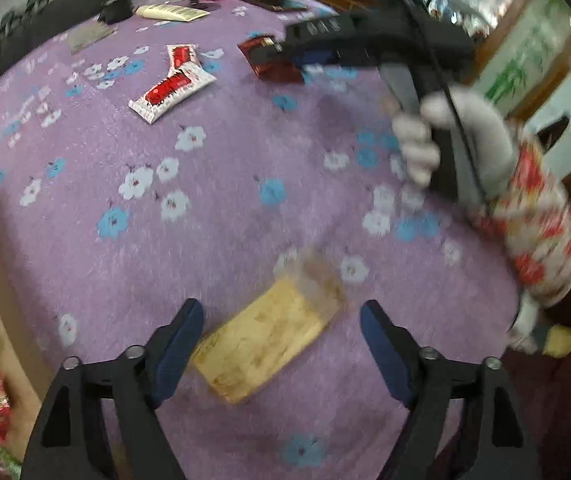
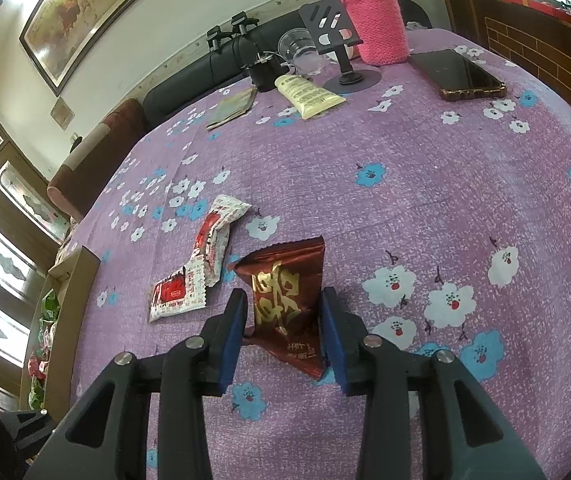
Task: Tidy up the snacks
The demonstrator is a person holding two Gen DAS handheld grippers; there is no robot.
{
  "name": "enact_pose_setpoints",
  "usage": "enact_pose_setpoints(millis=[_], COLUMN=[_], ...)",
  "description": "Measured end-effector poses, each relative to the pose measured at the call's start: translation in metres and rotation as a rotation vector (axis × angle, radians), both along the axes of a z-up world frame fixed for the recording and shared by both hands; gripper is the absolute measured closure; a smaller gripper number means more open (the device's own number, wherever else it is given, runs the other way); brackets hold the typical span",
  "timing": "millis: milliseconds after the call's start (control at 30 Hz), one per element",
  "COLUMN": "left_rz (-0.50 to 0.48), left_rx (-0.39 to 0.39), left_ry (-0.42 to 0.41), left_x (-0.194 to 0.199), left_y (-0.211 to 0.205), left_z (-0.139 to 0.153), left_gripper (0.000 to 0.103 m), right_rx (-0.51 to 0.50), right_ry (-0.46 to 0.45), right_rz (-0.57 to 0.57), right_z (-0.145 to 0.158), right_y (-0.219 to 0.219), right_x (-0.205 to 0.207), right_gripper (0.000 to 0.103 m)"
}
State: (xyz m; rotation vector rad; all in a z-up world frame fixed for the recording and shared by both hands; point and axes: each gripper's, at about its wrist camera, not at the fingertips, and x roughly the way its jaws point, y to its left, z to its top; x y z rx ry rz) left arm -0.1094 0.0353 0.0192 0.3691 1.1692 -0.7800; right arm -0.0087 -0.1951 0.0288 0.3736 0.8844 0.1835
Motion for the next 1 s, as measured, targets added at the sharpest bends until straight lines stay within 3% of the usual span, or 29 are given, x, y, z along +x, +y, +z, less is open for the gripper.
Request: enact_pose_setpoints(millis=[100,233,300,333,367,733,800,933,1000], left_rz=[-0.039,0.032,0.077,0.102,0.119,0.348,0.363,0.366,0.35], left_rx=[0.102,0.076,0.059,0.052,0.045,-0.101,-0.108,-0.084,-0.057], left_ry=[-0.103,-0.108,-0.12,-0.117,-0.108,-0.098,-0.108,-0.14,-0.171], left_x=[-0.019,-0.021,-0.025,-0.026,-0.027,-0.015,-0.014,-0.013,-0.012], left_y=[-0.011,-0.01,-0.006,-0.002,0.003,0.029,0.025,0.007,-0.003], left_z=[-0.006,-0.005,-0.001,0.002,0.005,0.002,0.0,-0.003,-0.005], left_gripper=[0.013,0.018,0.035,0.055,0.067,0.067,0.061,0.038,0.037], right_rx=[-0.005,-0.01,-0.007,-0.007,-0.006,-0.021,-0.047,-0.14,-0.196], right_ry=[-0.001,-0.005,-0.007,-0.008,-0.009,-0.029,-0.027,-0.011,0.002], right_rz=[0.001,0.005,0.006,0.007,0.009,0.022,0.024,0.015,0.011], right_z=[0.0,0.0,0.0,0.0,0.0,0.0,0.001,0.004,0.004], right_y=[0.0,0.001,0.001,0.001,0.001,0.005,0.009,0.022,0.03], right_x=[-0.001,0.0,0.0,0.0,0.0,-0.001,-0.001,0.002,0.004], right_gripper=[0.066,0.066,0.065,0.065,0.063,0.058,0.057,0.057,0.061])
